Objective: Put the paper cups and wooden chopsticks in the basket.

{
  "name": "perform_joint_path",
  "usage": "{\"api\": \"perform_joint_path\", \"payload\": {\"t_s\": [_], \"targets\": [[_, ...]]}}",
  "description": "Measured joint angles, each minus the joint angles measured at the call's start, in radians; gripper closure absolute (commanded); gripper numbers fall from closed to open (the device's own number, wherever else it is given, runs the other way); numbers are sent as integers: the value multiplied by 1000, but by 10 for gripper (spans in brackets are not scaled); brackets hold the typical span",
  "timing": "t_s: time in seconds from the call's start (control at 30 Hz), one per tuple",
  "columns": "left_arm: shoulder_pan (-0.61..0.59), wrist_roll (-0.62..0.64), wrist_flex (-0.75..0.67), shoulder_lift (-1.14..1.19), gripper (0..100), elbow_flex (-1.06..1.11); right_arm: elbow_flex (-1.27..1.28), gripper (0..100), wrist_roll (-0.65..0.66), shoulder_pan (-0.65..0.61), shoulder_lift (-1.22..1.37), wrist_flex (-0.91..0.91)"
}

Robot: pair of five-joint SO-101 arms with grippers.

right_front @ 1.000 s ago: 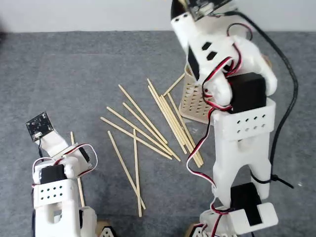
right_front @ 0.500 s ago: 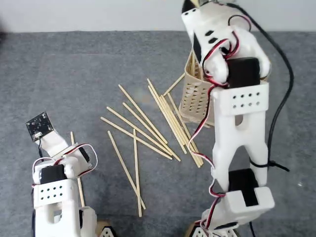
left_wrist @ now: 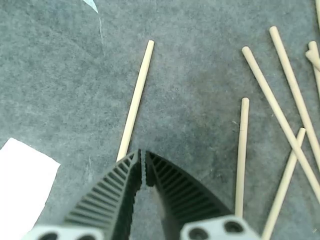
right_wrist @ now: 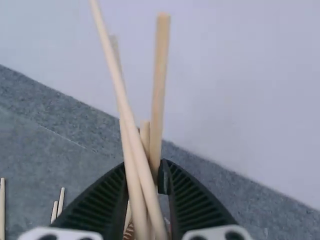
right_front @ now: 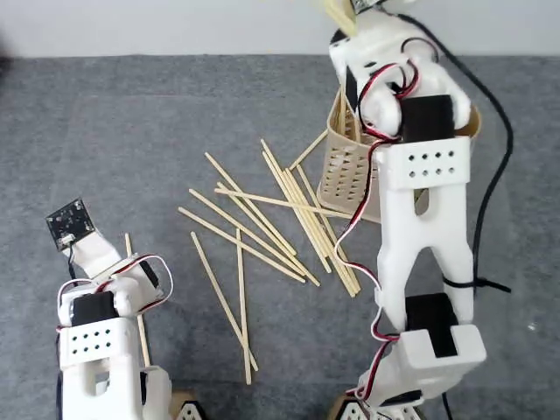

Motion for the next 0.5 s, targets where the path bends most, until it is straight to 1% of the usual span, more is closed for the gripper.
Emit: {"api": "perform_joint_path", "payload": {"t_s": [0.17,0.5], "targets": [[0,0,0,0,987,0,29,991,0,-2,2,34],[0,0,0,0,987,0,29,991,0,0,0,189]]}}
